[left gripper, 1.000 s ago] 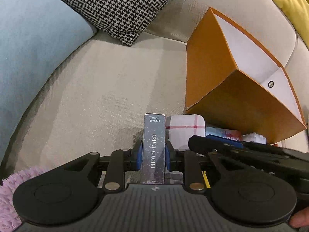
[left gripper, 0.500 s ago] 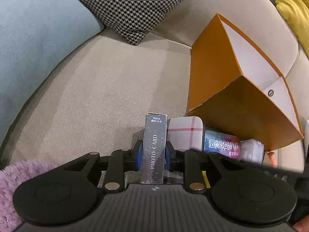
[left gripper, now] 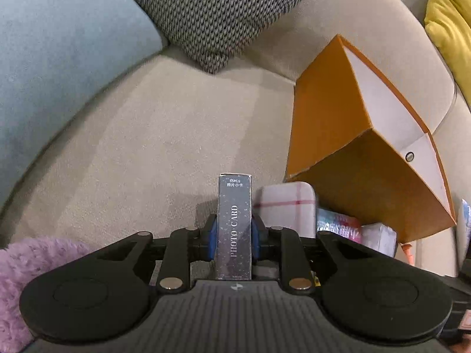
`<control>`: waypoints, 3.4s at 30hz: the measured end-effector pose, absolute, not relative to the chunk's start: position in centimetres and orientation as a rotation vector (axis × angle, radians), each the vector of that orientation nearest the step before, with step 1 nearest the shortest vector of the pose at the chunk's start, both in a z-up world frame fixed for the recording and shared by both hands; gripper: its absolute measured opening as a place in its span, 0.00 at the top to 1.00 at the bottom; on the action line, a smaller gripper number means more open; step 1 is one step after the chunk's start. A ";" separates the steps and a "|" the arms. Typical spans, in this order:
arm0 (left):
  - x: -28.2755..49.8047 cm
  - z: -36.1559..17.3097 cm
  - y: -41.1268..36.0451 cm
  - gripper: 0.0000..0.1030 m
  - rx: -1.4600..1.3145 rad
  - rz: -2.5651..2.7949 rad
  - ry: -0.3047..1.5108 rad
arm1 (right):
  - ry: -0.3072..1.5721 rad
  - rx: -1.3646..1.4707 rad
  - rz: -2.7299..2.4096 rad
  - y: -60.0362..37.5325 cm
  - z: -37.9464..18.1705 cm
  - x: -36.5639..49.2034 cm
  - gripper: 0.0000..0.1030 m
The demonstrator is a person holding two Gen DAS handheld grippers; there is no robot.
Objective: Organize rigid objects
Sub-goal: 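Lower the card box into the orange box with the left tool while the right tool carries the case, then lower the plaid case into the orange box beside the card box and open the right tool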
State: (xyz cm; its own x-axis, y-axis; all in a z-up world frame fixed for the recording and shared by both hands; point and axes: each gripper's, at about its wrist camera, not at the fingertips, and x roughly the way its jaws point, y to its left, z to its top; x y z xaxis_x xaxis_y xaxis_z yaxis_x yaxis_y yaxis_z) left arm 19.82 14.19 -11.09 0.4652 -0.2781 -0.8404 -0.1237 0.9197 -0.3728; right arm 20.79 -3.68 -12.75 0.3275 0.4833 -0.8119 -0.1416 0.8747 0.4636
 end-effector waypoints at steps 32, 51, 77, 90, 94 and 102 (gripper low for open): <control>31.0 2.9 3.0 0.76 -0.381 -0.420 0.956 | 0.852 0.425 0.315 -18.4 2.1 26.9 0.82; 41.2 -8.9 -6.3 0.76 -0.065 -0.269 1.231 | 1.074 0.477 0.240 -21.3 -9.3 34.9 0.82; 39.4 -7.4 -6.7 0.68 0.328 -0.216 1.065 | 1.135 0.483 0.256 -18.3 -11.7 37.7 0.82; 37.1 -2.4 -0.3 0.57 0.165 -0.186 0.957 | 1.206 0.471 0.201 -15.8 -12.7 40.3 0.82; 37.3 -3.8 1.0 0.73 0.116 -0.190 1.041 | 1.231 0.473 0.176 -14.1 -13.6 41.6 0.82; 38.0 -5.7 1.4 0.90 0.096 -0.245 1.072 | 1.241 0.497 0.195 -12.7 -14.6 42.7 0.82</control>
